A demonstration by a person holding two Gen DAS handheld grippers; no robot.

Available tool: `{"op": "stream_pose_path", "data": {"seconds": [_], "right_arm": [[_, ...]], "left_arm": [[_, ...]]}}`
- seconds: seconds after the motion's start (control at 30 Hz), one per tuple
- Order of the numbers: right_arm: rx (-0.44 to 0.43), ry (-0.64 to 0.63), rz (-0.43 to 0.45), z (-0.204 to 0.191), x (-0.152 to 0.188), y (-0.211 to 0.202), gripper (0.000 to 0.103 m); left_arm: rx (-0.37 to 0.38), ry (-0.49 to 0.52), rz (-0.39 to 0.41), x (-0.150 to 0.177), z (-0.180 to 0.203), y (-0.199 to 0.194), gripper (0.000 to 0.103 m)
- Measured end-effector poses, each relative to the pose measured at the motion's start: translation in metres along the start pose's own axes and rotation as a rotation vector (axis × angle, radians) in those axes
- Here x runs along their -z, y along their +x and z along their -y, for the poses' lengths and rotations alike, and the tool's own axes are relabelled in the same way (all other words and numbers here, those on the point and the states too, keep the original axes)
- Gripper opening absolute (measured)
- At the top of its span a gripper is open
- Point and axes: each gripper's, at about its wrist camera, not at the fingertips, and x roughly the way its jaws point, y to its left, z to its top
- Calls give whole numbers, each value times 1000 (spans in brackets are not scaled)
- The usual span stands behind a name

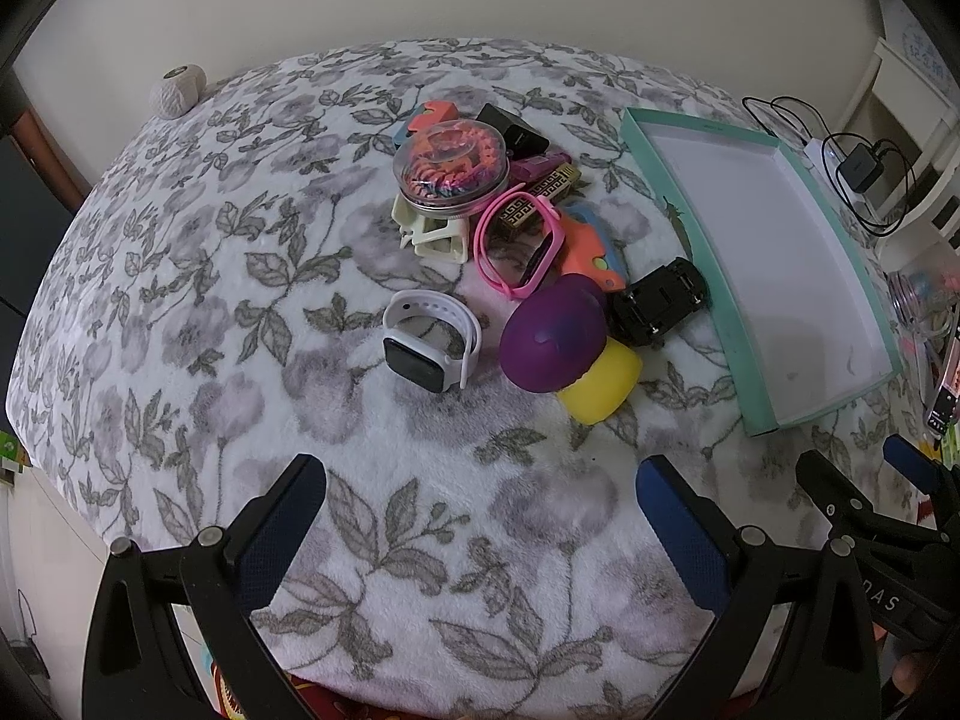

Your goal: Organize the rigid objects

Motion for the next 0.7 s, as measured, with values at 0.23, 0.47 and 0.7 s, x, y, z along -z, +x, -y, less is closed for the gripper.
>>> {"op": "stream_pose_path", "data": {"seconds": [0.23,0.47,0.7], "right_arm": [[0,0,2,0,-1,0,103],[-2,2,7,1,-1,-1,103],[-6,36,40,8,-8,-11,103]], "left_arm": [[1,1,3,-1,-1,0,103],[-1,-7,15,-1,-2,-1,103],[-8,-74,51,-9,-14,-8,103]]}}
